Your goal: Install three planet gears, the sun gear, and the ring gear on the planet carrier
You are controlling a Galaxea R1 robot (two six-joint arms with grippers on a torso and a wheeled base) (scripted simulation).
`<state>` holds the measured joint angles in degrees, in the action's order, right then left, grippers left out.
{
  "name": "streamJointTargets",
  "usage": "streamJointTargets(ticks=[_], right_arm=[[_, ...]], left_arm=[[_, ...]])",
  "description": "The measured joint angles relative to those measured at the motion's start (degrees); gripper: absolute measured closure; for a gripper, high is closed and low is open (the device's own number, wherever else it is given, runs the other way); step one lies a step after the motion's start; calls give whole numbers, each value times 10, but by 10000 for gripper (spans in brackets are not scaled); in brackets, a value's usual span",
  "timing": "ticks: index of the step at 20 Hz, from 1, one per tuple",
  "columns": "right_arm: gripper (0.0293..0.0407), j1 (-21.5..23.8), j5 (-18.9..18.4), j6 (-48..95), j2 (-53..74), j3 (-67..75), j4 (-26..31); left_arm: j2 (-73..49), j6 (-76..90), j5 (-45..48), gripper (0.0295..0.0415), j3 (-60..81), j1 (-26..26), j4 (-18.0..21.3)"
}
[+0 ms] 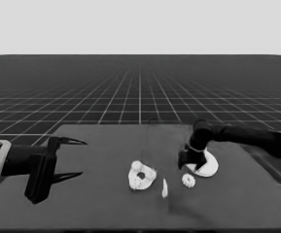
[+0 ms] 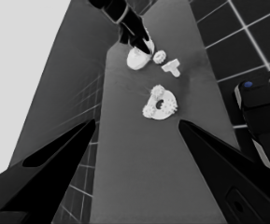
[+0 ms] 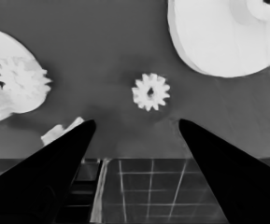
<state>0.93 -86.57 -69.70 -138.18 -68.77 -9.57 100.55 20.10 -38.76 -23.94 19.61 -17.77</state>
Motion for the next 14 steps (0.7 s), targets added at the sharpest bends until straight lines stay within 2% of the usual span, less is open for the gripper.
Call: streamJointTargets(ticks=[6,8,9,14], right_arm=[[315,1,5,35,31,-5,3],[315,-81,43,51,17,-41,-70],[315,-99,53,56,11,-55,-84],[315,-120,67,64,3,-75,-102]], left_arm=[[0,0,0,326,0,0,0],[0,0,0,326,0,0,0],[0,0,0,326,0,0,0],[0,0,0,326,0,0,0]])
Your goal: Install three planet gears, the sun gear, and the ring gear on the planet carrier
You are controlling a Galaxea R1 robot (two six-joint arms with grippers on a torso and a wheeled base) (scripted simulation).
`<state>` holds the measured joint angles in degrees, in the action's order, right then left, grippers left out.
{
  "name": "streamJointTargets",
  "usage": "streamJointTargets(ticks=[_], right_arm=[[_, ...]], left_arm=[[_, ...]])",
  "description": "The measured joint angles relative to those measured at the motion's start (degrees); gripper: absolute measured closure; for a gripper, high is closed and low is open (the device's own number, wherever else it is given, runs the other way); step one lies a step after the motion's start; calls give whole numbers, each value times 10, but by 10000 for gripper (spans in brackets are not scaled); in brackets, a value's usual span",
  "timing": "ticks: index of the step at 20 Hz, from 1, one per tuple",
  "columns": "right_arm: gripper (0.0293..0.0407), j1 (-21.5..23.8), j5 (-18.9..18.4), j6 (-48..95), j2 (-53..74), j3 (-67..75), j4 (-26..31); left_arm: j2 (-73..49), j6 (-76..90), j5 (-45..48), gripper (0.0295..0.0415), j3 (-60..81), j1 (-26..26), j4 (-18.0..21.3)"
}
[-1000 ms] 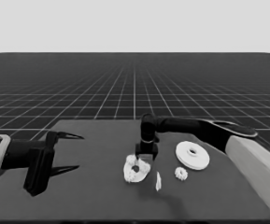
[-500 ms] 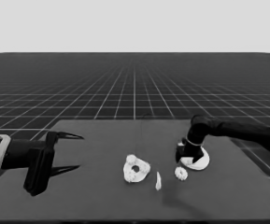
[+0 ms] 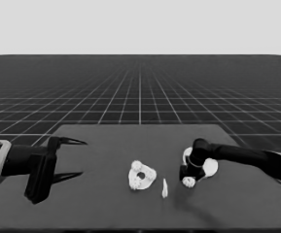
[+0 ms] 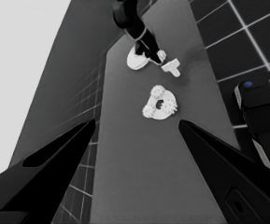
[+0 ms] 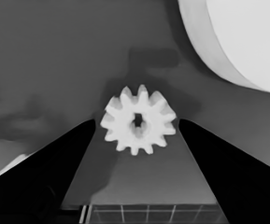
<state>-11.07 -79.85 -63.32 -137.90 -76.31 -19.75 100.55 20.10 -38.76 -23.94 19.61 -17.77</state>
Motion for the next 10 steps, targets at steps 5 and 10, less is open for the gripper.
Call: streamJointTargets(ticks=[5,10], right_arm=[[390,-1,1,1,-1,-1,-1],[390,-1,1,1,-1,-1,-1]], left_arm=[[0,0,0,326,0,0,0],[0,0,0,326,0,0,0]])
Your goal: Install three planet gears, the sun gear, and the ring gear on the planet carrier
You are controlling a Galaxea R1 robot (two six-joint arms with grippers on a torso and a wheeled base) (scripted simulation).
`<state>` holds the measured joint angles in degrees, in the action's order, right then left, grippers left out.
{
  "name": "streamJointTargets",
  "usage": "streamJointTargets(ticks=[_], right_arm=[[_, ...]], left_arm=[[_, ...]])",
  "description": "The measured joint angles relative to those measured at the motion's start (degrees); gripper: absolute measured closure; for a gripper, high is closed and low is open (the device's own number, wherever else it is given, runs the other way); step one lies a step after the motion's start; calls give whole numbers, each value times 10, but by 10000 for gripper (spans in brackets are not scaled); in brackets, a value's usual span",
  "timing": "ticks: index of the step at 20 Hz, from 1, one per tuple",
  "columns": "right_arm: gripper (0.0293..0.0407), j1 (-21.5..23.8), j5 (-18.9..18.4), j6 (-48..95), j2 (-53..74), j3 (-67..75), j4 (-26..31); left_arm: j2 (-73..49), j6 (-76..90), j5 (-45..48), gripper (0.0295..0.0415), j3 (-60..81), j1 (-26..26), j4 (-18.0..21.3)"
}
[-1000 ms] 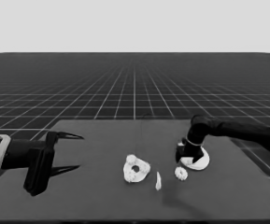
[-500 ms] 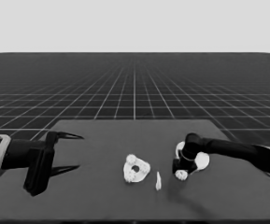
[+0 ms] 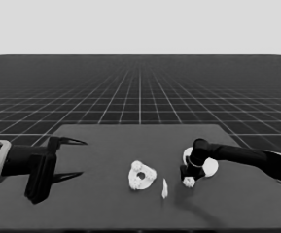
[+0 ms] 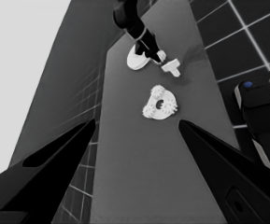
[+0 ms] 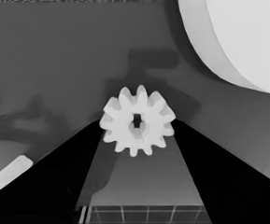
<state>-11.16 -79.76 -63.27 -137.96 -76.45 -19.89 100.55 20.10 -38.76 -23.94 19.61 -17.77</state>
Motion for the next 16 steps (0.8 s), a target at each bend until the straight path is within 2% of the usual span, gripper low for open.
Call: streamJointTargets(ticks=[2,4,6,12,13,14,16], right_arm=[[390,0,0,0,0,0,0],[390,75,-44,-23,25,60,64],[390,107,-57,-27,29,70,92],[390,122,-63,-28,30,72,106],[390,125,-84,-146,-68,41,100],[390,127,-91,-191,-189,-7,102],[390,128,-89,-184,-307,-110,105]], left_arm=[[0,0,0,326,0,0,0],[0,0,0,326,0,0,0],[0,0,0,326,0,0,0],[0,0,0,326,0,0,0],[0,0,0,326,0,0,0],[0,0,0,326,0,0,0],[0,0,0,326,0,0,0]])
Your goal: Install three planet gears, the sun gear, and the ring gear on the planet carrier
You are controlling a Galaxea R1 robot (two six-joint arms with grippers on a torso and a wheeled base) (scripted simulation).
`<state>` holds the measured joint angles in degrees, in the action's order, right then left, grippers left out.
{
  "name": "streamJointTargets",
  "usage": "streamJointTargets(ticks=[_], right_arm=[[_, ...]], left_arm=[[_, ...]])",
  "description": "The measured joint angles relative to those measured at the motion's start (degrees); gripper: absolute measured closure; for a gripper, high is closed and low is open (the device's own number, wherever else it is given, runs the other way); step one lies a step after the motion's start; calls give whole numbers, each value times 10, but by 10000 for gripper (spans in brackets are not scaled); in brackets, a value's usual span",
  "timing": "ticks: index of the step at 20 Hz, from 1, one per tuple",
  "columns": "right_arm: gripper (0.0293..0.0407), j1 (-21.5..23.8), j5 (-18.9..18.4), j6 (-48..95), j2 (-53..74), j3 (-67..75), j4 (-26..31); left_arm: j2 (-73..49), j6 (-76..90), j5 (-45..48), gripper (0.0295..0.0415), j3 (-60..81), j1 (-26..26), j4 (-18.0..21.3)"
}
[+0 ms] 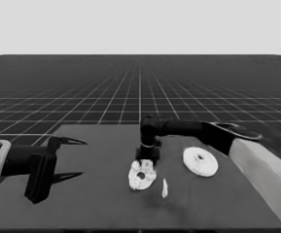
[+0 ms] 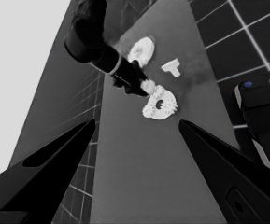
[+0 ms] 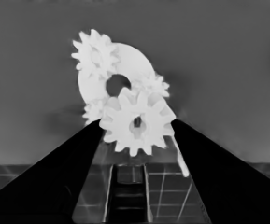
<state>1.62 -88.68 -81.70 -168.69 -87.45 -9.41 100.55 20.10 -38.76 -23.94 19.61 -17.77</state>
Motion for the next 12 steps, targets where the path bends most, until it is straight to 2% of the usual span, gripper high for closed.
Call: streamJointTargets(ticks=[6,8,12], right_arm=[[390,0,4,23,-57,-77,2],[390,-47,16,38,-64,-102,-43],[390,-68,23,48,-68,-119,-63]], left_arm=[[0,0,0,326,0,0,0],[0,0,0,326,0,0,0],[0,0,0,326,0,0,0]])
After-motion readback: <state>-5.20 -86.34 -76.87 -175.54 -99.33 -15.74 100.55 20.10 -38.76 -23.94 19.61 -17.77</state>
